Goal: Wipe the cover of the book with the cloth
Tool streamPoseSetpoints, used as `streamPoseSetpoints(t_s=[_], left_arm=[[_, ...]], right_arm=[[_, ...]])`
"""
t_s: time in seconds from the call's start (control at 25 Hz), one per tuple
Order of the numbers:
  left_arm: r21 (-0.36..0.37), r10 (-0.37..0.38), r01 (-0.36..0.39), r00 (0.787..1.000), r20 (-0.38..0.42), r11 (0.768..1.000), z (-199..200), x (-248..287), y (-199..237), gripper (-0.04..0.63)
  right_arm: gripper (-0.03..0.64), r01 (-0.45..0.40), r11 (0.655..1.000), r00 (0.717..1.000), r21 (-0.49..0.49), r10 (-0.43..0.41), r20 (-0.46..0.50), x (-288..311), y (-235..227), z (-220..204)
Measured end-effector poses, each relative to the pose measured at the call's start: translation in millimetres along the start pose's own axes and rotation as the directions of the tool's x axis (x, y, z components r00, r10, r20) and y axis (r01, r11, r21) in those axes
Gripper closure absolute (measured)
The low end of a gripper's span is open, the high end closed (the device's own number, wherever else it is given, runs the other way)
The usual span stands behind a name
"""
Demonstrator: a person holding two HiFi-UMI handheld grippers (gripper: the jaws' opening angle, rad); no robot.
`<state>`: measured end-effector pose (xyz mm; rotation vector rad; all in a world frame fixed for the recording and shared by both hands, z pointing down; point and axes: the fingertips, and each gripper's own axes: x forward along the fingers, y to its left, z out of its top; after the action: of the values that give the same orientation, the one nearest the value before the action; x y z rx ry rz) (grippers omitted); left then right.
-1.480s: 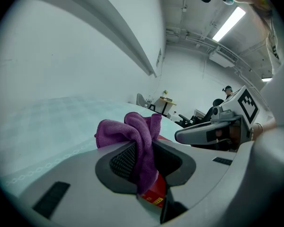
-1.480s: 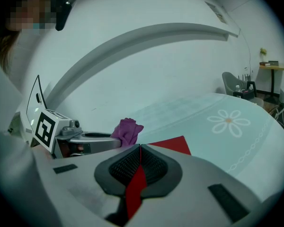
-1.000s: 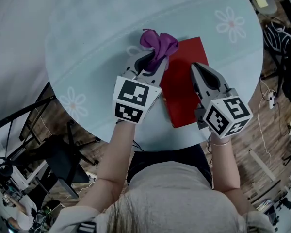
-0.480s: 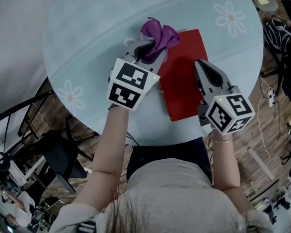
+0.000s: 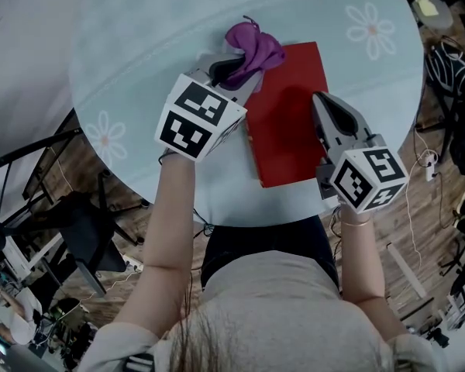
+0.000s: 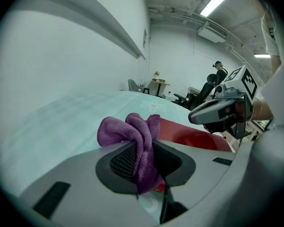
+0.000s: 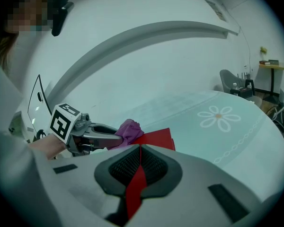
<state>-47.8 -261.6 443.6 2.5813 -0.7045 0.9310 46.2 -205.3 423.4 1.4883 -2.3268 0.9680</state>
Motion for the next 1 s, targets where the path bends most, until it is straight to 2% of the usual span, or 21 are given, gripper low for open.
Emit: streamPoseSetpoints(t_s=[0.32, 1.0], left_arm=[[0.026, 0.038, -0.038, 0.999, -0.001, 0.999, -3, -3, -9, 0.488], [-0.026, 0.069, -0.069, 0.998, -0.002, 0.997, -23, -14, -53, 0.489]], right_arm=[[0.594, -0.040, 0.999, 0.999, -0.016, 0.040, -0.030, -7, -6, -8], [0.594, -0.115, 0.992, 0.992, -0.053, 0.112, -0.058, -26, 1, -18]])
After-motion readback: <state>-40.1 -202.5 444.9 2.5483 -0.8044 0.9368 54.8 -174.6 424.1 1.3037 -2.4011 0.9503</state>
